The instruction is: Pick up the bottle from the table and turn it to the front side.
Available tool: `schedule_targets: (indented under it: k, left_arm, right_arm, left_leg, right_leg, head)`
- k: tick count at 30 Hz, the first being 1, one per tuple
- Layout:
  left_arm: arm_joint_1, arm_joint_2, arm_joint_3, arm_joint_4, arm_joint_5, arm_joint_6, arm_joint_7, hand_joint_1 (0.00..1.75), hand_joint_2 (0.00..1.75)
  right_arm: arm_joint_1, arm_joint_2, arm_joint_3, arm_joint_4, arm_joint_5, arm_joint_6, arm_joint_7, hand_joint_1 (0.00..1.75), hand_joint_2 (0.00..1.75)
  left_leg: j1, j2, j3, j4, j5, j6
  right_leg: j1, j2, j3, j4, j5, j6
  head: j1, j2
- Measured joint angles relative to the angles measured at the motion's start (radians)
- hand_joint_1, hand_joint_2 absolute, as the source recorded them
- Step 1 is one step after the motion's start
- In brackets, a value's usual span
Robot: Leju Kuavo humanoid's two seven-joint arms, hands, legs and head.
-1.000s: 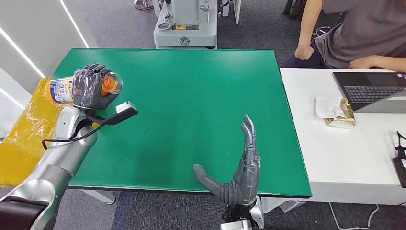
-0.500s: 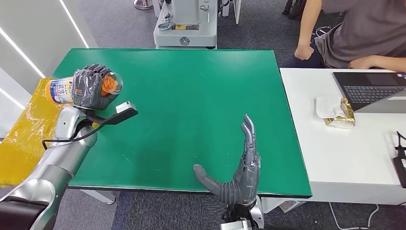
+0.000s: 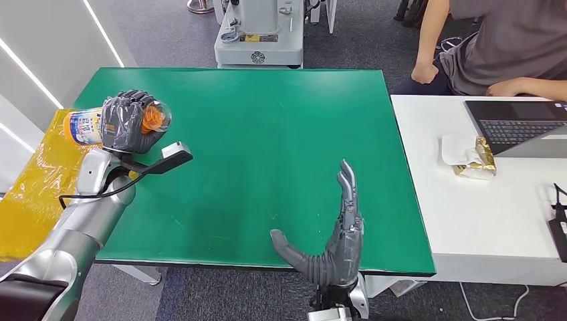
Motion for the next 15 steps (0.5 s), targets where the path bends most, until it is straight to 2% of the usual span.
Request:
schedule_targets:
  k: [5,7,9,12,13,15]
  left_arm:
    - [0.0,0.0,0.0,0.0,-0.001,-0.001,0.001,1.75,1.75]
    - [-0.007,0.0,-0.01,0.011,-0.036,-0.03,0.036,1.75,1.75]
    - [-0.025,0.002,-0.068,0.063,-0.19,-0.167,0.162,1.75,1.75]
    - [-0.016,0.019,-0.215,0.154,-0.454,-0.48,0.335,1.75,1.75]
    - [-0.002,0.021,-0.249,0.173,-0.484,-0.529,0.367,1.75,1.75]
    - [0.017,0.021,-0.291,0.202,-0.496,-0.514,0.417,1.75,1.75]
  right_arm:
    - [0.0,0.0,0.0,0.0,0.0,0.0,0.0,0.0,1.75]
    - [0.002,0.0,0.0,0.0,0.007,0.0,0.0,0.0,1.75]
    - [0.008,0.0,0.0,0.0,0.025,0.0,0.0,0.0,1.75]
    - [0.017,-0.002,-0.001,0.001,0.04,0.0,0.0,0.0,1.75]
    - [0.021,-0.003,-0.002,0.001,0.041,0.0,0.0,0.0,1.75]
    - [0.029,-0.005,-0.005,0.002,0.041,0.0,0.0,0.0,1.75]
  left_leg:
    - [0.0,0.0,0.0,0.0,0.0,0.0]
    - [0.0,0.0,0.0,0.0,0.0,0.0]
    - [0.0,0.0,0.001,-0.001,0.0,0.0]
    - [-0.001,0.005,0.003,-0.001,-0.001,-0.002]
    - [0.0,0.007,0.002,-0.001,-0.002,-0.002]
    - [0.0,0.008,0.001,0.0,-0.002,-0.002]
  right_leg:
    - [0.0,0.0,0.0,0.0,0.0,0.0]
    - [0.0,0.0,0.0,0.0,0.0,0.0]
    - [0.0,0.0,0.001,-0.001,0.0,0.0]
    - [-0.001,0.005,0.001,0.0,0.001,-0.001]
    - [-0.001,0.007,-0.001,0.0,0.001,-0.001]
    - [-0.001,0.008,-0.003,0.0,0.002,-0.002]
  head:
    - [0.0,0.0]
    - [0.0,0.0]
    - [0.0,0.0]
    - [0.0,0.0]
    - [0.0,0.0]
    - [0.0,0.0]
